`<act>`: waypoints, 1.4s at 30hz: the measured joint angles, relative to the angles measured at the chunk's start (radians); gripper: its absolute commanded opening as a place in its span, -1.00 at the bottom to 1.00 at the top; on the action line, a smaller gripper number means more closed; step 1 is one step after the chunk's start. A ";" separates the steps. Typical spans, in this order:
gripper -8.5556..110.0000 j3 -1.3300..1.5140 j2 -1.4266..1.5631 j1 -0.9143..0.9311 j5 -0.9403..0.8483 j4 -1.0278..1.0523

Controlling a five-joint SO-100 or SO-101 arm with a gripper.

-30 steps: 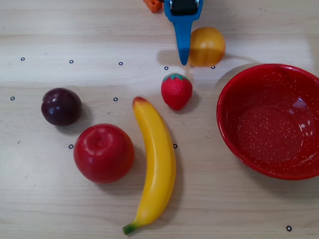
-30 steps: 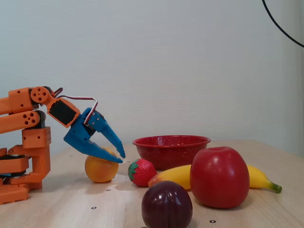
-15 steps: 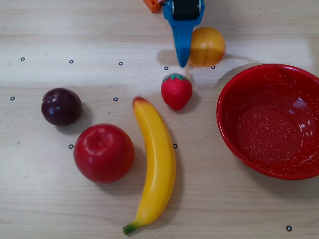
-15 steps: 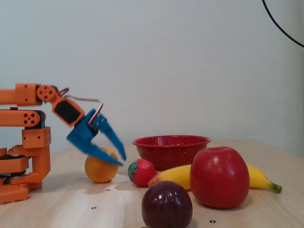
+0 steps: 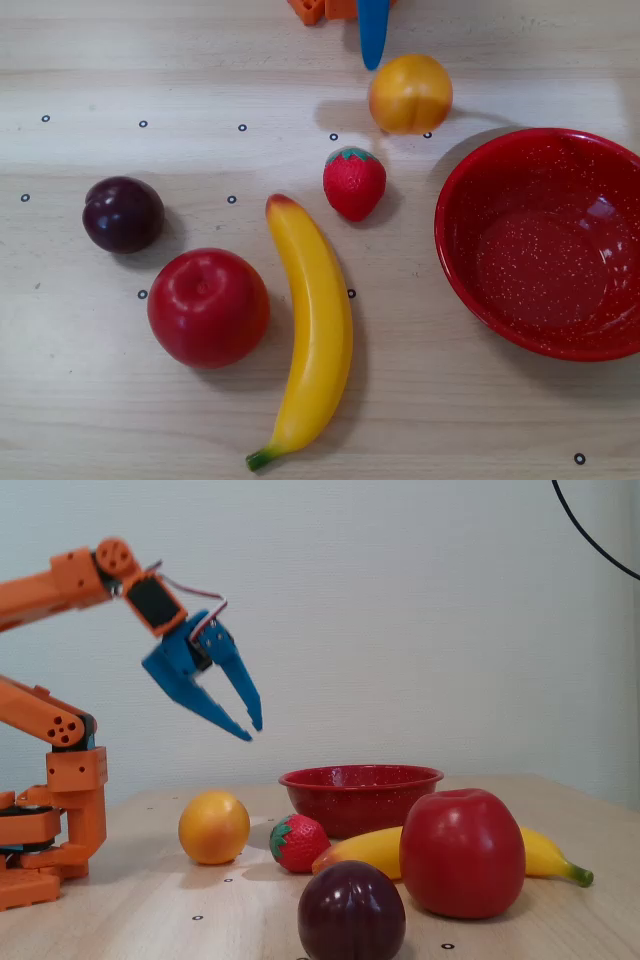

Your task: Put the peach in the red bowl.

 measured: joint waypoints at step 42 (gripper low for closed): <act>0.11 -0.074 -0.505 0.385 -0.512 0.275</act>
